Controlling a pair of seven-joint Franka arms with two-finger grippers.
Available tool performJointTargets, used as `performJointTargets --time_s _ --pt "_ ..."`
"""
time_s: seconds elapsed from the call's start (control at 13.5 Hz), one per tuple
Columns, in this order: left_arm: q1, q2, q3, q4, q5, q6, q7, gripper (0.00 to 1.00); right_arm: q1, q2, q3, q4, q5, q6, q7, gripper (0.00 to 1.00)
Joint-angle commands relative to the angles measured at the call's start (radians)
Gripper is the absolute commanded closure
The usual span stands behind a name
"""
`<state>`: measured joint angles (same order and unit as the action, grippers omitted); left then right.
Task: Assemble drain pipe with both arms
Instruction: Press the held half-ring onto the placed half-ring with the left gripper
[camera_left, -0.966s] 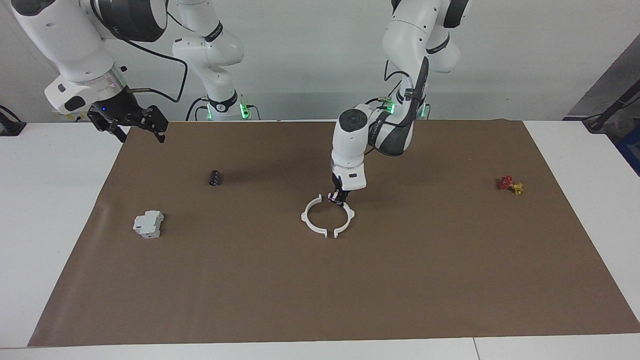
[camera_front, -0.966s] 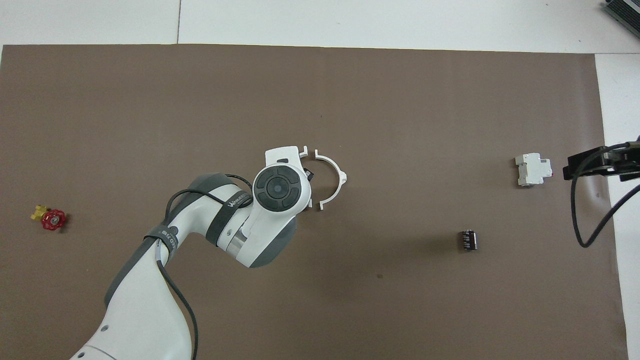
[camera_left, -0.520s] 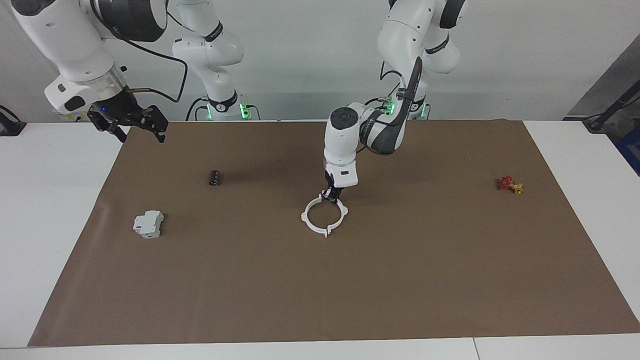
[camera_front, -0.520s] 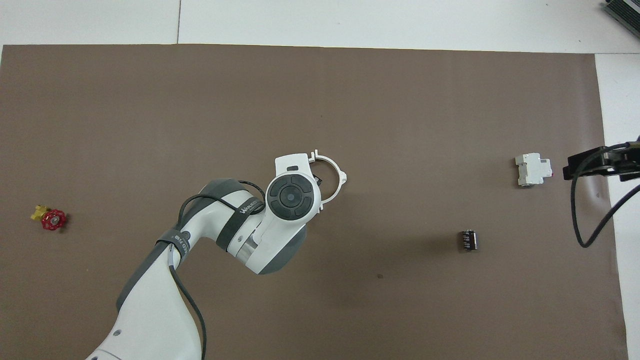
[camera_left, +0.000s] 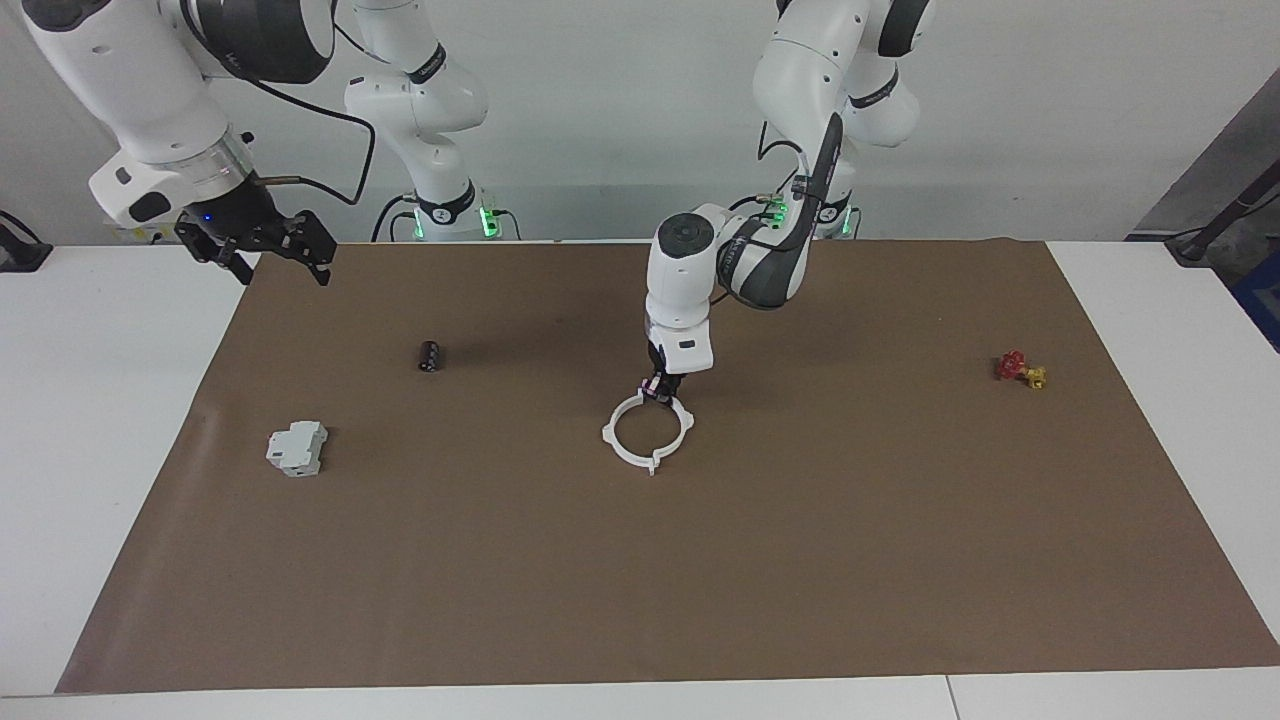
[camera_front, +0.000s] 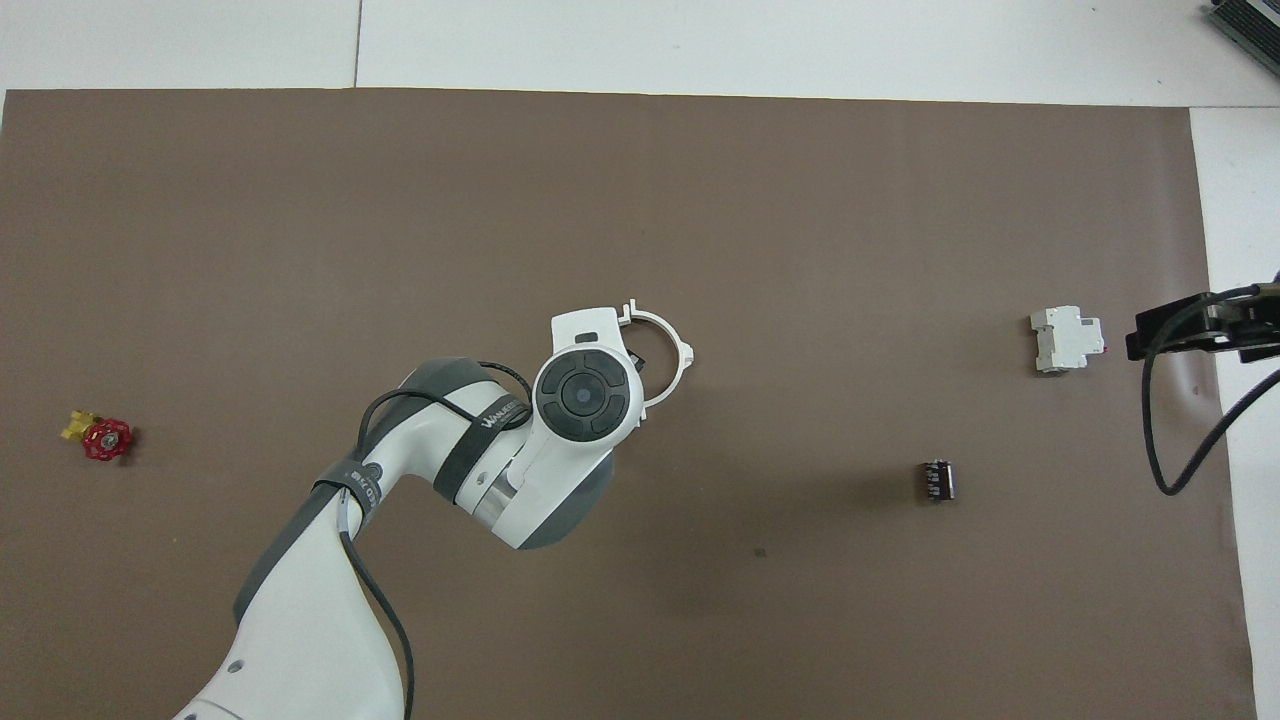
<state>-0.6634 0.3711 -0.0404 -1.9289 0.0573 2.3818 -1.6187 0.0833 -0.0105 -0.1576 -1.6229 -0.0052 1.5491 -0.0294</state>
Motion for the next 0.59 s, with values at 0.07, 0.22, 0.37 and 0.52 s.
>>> performJointTargets --time_s 0.07,0.22,0.37,0.52 --pt "-0.016 0.118 0.016 0.103 0.079 -0.071 -0.024 1.0 -0.007 -0.026 0.004 -0.028 0.019 0.002 0.005 0.0" --pt "-0.004 0.121 0.014 0.142 0.085 -0.143 -0.023 1.0 -0.007 -0.026 0.004 -0.028 0.019 0.002 0.005 0.0" --pt "-0.005 0.123 0.014 0.148 0.084 -0.138 -0.026 1.0 -0.007 -0.026 0.004 -0.028 0.019 0.002 0.005 0.0" --pt "-0.007 0.123 0.014 0.148 0.084 -0.141 -0.074 1.0 -0.007 -0.026 0.004 -0.028 0.019 0.002 0.005 0.0"
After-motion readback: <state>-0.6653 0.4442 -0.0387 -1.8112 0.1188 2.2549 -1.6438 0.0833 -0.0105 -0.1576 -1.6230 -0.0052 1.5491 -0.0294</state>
